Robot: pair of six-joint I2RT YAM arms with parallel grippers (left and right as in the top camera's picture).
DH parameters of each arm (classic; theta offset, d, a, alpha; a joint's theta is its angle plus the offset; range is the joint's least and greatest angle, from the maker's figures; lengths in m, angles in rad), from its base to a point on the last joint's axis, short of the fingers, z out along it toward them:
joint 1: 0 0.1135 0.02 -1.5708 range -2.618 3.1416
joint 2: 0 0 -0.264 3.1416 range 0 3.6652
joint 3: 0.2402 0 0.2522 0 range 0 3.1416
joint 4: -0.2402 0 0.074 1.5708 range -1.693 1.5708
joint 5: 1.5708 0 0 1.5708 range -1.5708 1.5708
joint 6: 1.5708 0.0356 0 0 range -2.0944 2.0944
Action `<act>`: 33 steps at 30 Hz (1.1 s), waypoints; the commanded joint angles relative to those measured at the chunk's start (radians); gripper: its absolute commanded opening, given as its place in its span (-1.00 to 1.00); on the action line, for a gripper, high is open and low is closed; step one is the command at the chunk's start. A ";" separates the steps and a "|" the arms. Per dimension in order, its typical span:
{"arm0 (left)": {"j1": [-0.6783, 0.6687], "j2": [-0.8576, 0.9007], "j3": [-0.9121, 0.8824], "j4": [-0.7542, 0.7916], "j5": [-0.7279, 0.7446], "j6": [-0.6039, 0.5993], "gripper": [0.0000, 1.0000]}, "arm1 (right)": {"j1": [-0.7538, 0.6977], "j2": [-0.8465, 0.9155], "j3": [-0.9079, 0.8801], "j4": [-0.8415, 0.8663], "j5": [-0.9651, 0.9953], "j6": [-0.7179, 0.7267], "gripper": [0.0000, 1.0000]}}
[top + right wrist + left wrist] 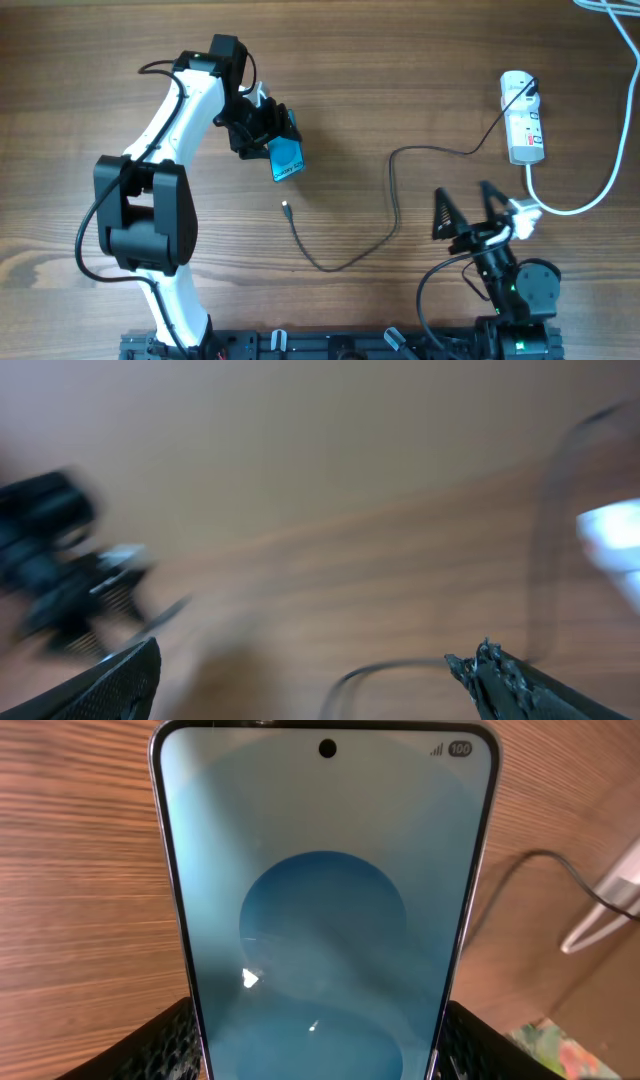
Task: Plug charger to phone and switch on socket
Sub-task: 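Reach the right gripper toward the phone held by the left gripper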
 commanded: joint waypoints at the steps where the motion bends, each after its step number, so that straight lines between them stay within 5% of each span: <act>1: 0.003 -0.028 0.021 0.003 0.074 0.054 0.35 | -0.002 0.105 0.034 0.003 -0.308 0.071 1.00; 6: 0.001 -0.028 0.021 0.008 0.074 0.054 0.35 | -0.002 0.378 0.330 -0.048 -0.421 0.076 1.00; 14: -0.059 -0.028 0.021 0.014 0.074 0.053 0.38 | -0.002 1.045 0.966 -0.491 -0.771 0.050 1.00; 20: -0.114 -0.028 0.021 0.014 0.074 0.053 0.38 | 0.046 1.381 0.991 -0.514 -0.766 0.048 0.99; 25: -0.142 -0.027 0.021 0.030 0.074 0.052 0.38 | 0.168 1.450 0.983 -0.496 -0.687 0.039 0.99; 29: -0.164 -0.028 0.021 0.029 0.074 0.050 0.38 | 0.262 1.452 0.983 -0.479 -0.537 0.093 0.72; 33: -0.197 -0.027 0.021 0.030 0.074 0.050 0.39 | 0.352 1.461 0.982 -0.480 -0.372 0.108 0.68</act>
